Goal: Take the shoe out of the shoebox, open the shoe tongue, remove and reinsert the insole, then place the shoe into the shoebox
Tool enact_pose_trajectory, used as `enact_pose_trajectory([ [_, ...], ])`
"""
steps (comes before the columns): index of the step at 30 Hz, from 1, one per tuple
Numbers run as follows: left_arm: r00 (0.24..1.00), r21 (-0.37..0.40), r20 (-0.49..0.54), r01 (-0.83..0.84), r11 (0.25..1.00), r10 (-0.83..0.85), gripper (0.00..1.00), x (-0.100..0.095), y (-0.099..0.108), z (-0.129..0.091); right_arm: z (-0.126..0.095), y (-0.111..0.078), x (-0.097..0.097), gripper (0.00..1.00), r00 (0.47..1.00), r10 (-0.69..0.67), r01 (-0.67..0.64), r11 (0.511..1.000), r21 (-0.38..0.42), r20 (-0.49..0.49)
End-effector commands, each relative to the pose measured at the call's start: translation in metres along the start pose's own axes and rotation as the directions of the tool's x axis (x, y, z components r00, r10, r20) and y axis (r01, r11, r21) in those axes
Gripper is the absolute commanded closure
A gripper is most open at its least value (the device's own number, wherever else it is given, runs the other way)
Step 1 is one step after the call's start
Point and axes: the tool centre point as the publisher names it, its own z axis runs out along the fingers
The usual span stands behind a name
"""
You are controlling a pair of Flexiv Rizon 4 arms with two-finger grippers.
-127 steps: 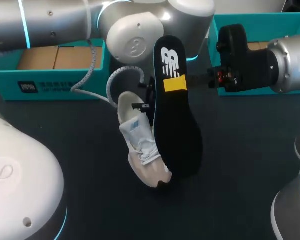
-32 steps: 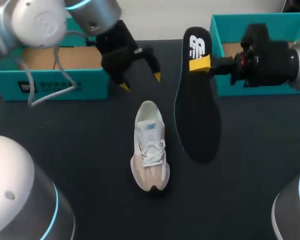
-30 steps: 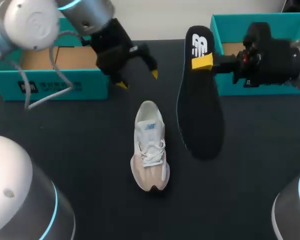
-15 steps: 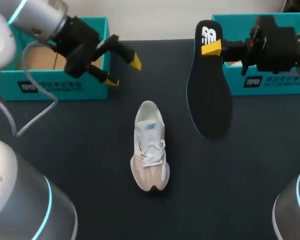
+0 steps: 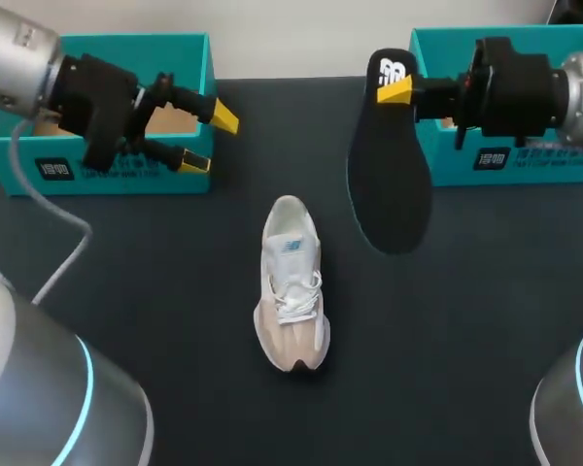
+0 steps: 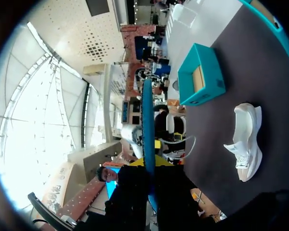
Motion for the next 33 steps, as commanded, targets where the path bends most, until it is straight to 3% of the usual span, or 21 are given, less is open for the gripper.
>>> enact_pose_trajectory([
  [1, 1.000, -0.016, 0.021, -0.002, 1.000, 0.002, 0.00, 0.002, -0.003, 0.002, 0.003, 0.002, 0.000, 1.00, 1.000, 0.001, -0.001, 1.000, 0.002, 0.002],
  [9, 1.000, -0.016, 0.021, -0.002, 1.000, 0.002, 0.00, 0.002, -0.003, 0.002, 0.003, 0.002, 0.000, 1.00, 1.000, 0.001, -0.001, 1.000, 0.002, 0.002],
  [13, 0.989, -0.047, 0.146, 0.010, 0.999, -0.003, 0.00, 0.020, -0.005, 0.010, 0.005, 0.004, -0.001, 1.00, 1.000, 0.009, -0.009, 1.000, 0.005, 0.006],
  [23, 0.970, -0.091, 0.240, 0.070, 0.993, -0.046, 0.00, 0.020, -0.009, 0.010, 0.035, 0.033, -0.028, 1.00, 0.997, 0.074, -0.075, 0.996, -0.043, -0.007],
  [33, 0.944, -0.108, 0.328, 0.070, 0.992, -0.031, 0.00, 0.005, -0.014, 0.027, 0.070, 0.055, -0.049, 1.00, 0.987, 0.147, -0.147, 0.989, 0.006, -0.059],
])
